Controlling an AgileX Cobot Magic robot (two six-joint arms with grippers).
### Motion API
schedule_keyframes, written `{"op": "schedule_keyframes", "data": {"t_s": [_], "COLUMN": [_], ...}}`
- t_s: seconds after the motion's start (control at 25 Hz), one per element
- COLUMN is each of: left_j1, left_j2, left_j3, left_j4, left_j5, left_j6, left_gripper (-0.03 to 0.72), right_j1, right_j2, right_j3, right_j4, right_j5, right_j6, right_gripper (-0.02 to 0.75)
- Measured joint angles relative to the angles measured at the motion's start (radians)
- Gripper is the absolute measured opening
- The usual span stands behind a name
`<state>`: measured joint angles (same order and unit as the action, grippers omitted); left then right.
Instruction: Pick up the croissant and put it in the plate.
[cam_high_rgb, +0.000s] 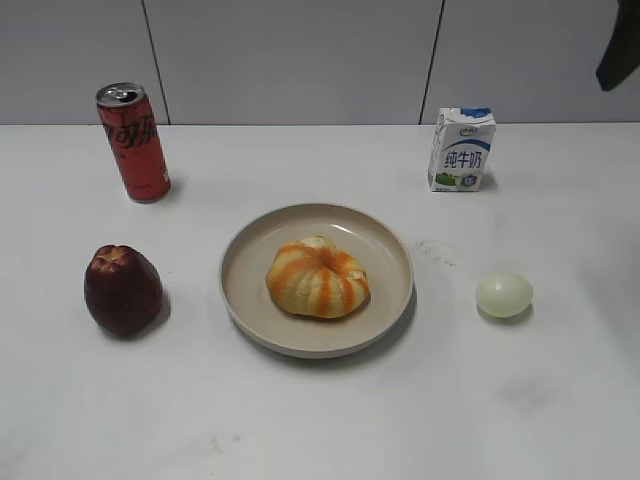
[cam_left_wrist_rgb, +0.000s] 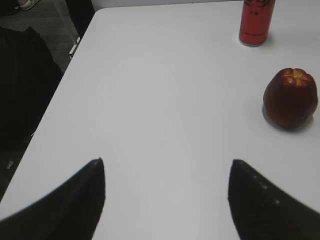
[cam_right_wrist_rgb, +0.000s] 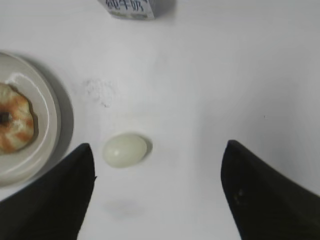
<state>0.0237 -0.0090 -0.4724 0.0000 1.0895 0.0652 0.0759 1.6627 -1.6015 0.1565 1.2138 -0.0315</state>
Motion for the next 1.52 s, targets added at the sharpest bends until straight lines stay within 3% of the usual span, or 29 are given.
{"op": "schedule_keyframes", "data": {"t_s": [0.52,0.96,1.12,1.52], "left_j1": [0.0,0.0,0.0,0.0], "left_j2": [0.0,0.0,0.0,0.0], "left_j3": [0.0,0.0,0.0,0.0], "left_j4": [0.0,0.0,0.0,0.0], "left_j5": [0.0,0.0,0.0,0.0], "left_j6": [0.0,0.0,0.0,0.0], "left_gripper": [0.584,0.584,0.584,0.584], "right_j1": [0.0,0.0,0.0,0.0], "right_j2": [-0.483,-0.936,-1.118,-1.518], "right_j3": [0.572,0.981,1.059,1.077], "right_j4": [-0.058,-0.058,-0.058,-0.058], "right_j5": [-0.004,-0.101,-0.1,-0.127], "right_j6": [-0.007,-0.007,-0.007,-0.007], "right_gripper": [0.59,0.592,0.592,0.59]}}
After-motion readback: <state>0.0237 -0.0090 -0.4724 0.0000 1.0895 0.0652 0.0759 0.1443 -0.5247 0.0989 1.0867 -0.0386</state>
